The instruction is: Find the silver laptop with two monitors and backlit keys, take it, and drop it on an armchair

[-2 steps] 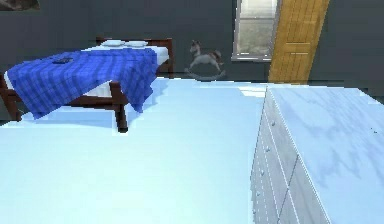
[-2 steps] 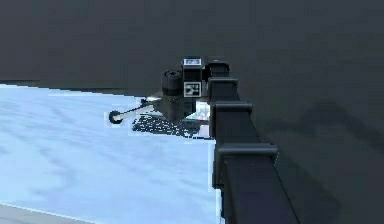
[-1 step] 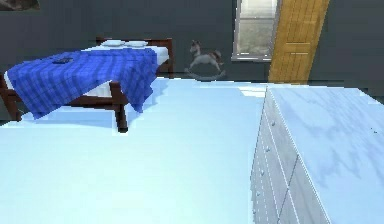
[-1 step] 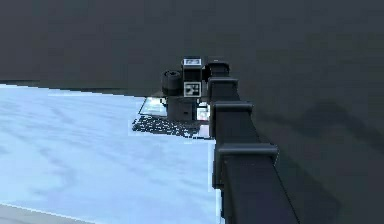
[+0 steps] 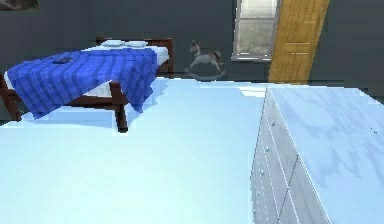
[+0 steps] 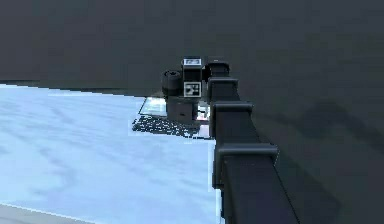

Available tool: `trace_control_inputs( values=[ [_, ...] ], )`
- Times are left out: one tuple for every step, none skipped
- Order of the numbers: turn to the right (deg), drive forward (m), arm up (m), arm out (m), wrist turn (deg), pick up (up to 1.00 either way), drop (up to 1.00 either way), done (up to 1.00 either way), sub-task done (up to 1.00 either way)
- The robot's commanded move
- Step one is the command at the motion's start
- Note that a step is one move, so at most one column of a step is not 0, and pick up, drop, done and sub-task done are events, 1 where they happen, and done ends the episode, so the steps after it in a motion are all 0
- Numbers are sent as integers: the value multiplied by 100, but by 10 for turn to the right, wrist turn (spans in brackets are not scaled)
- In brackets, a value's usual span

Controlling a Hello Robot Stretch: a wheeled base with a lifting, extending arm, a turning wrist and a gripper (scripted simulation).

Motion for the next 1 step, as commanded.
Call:
trace_control_inputs(
  values=[
    [0,0,-10,0,0,0,0,0,0]
  ],
)
